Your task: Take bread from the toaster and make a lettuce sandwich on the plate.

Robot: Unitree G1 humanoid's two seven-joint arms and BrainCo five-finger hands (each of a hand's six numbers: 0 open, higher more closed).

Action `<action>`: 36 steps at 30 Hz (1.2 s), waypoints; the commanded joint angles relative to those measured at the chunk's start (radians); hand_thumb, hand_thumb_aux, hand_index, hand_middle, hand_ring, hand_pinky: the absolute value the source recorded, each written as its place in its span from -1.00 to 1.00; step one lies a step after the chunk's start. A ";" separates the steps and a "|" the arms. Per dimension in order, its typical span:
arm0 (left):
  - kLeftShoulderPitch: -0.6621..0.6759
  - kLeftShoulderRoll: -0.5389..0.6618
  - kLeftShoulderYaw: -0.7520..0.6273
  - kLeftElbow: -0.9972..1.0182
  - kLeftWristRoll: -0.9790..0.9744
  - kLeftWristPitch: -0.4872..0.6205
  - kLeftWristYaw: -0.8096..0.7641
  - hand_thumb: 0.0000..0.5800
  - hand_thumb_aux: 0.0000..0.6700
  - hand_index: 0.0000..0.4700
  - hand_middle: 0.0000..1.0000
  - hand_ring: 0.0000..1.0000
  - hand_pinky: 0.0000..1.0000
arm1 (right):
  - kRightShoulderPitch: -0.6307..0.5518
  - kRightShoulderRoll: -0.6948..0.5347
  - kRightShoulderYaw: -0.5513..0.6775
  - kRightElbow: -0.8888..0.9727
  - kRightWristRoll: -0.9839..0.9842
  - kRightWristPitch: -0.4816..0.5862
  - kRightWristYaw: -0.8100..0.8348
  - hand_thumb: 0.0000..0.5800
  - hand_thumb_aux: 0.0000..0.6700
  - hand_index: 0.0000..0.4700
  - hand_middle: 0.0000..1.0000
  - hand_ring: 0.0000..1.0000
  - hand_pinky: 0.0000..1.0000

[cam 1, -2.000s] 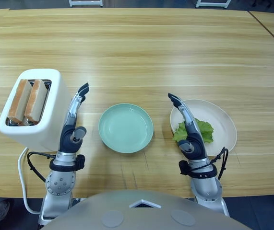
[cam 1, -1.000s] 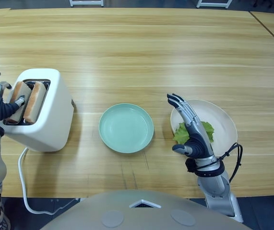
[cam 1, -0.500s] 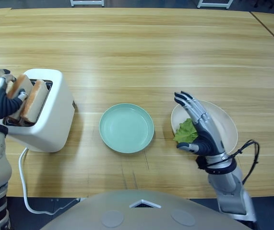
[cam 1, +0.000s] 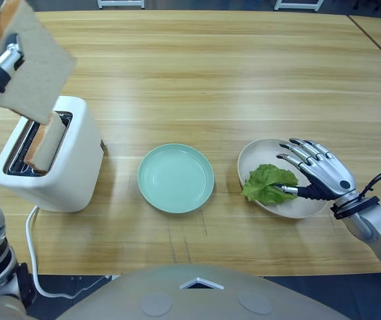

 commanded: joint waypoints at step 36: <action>-0.224 -0.108 -0.966 0.799 0.472 -0.581 0.312 -1.00 -1.00 -1.00 -1.00 -1.00 -1.00 | -0.088 -0.056 0.125 -0.540 0.367 -0.004 0.268 1.00 1.00 1.00 -1.00 -1.00 -1.00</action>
